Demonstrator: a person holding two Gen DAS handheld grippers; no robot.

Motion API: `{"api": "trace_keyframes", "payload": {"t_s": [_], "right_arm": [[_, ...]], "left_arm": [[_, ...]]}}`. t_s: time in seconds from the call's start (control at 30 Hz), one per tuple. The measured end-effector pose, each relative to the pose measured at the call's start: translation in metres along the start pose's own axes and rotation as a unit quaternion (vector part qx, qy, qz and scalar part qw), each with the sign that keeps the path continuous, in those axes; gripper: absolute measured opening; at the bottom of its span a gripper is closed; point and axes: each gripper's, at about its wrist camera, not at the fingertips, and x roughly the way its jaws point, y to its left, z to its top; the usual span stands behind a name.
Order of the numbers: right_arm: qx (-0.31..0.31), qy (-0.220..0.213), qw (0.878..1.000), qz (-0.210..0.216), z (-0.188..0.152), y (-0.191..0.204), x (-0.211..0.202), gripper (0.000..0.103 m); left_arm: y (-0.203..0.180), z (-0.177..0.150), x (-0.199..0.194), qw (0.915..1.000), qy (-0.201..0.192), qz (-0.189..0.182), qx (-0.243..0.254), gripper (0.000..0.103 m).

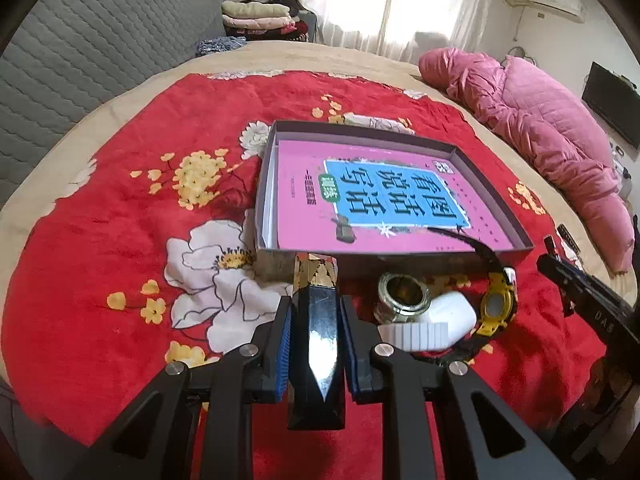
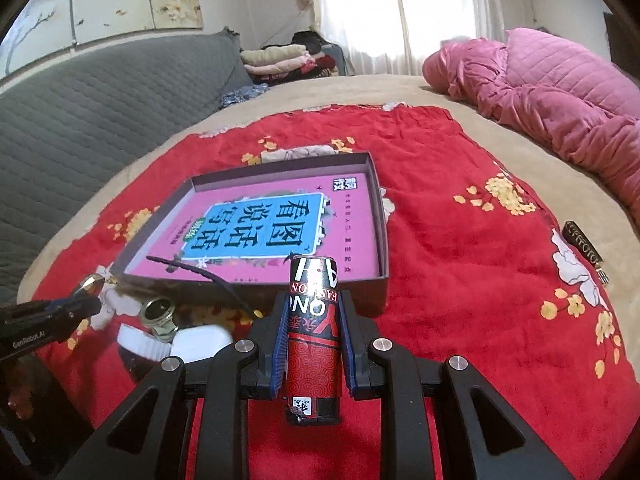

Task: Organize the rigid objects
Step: 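Lift and carry both held lighters over the pink workbook in the box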

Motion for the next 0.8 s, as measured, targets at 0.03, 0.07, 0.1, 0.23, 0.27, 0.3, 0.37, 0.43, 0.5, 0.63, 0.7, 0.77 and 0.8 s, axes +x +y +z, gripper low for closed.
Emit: {"api": "trace_keyframes", "payload": {"t_s": [0.03, 0.07, 0.1, 0.23, 0.27, 0.3, 0.37, 0.43, 0.5, 0.63, 0.7, 0.77, 0.8], "right_arm": [[0.001, -0.002, 1.0, 0.002, 0.001, 0.001, -0.001, 0.023], [0.001, -0.005, 1.0, 0.005, 0.001, 0.001, -0.001, 0.023], [0.001, -0.007, 1.0, 0.008, 0.002, 0.001, -0.001, 0.023], [0.002, -0.021, 1.0, 0.02, 0.008, 0.002, -0.003, 0.023], [0.002, -0.025, 0.999, 0.022, 0.01, 0.002, -0.002, 0.023], [0.003, -0.027, 0.999, 0.024, 0.011, 0.002, -0.002, 0.023], [0.003, -0.034, 0.999, 0.028, 0.014, 0.001, -0.001, 0.023], [0.005, -0.042, 0.999, 0.029, 0.018, -0.002, 0.0, 0.023], [0.01, -0.044, 0.998, 0.031, 0.021, -0.005, 0.003, 0.023], [0.02, -0.048, 0.998, 0.034, 0.025, -0.01, 0.009, 0.023], [0.02, -0.051, 0.998, 0.038, 0.026, -0.011, 0.01, 0.023], [0.02, -0.055, 0.997, 0.043, 0.028, -0.011, 0.011, 0.023], [0.019, -0.058, 0.997, 0.045, 0.028, -0.011, 0.01, 0.023]], "left_arm": [[0.0, 0.002, -0.001, 1.0, -0.002, 0.001, 0.0, 0.022], [0.0, 0.003, -0.002, 1.0, -0.003, 0.002, 0.0, 0.022], [0.0, 0.003, -0.003, 1.0, -0.005, 0.004, -0.001, 0.022], [0.002, 0.009, -0.003, 0.9999, -0.007, 0.008, -0.01, 0.022], [0.002, 0.01, -0.003, 0.9999, -0.006, 0.009, -0.013, 0.022], [0.003, 0.011, -0.002, 0.9998, -0.006, 0.009, -0.016, 0.022], [0.003, 0.013, -0.001, 0.9997, -0.006, 0.011, -0.021, 0.022], [0.003, 0.015, 0.0, 0.9997, -0.007, 0.013, -0.022, 0.022], [0.002, 0.017, 0.001, 0.9996, -0.008, 0.014, -0.022, 0.022], [-0.001, 0.022, 0.003, 0.9996, -0.013, 0.014, -0.021, 0.022], [-0.002, 0.025, 0.005, 0.9995, -0.015, 0.015, -0.021, 0.022], [-0.003, 0.028, 0.008, 0.9995, -0.016, 0.015, -0.023, 0.022], [-0.004, 0.029, 0.009, 0.9995, -0.016, 0.015, -0.024, 0.022]]}}
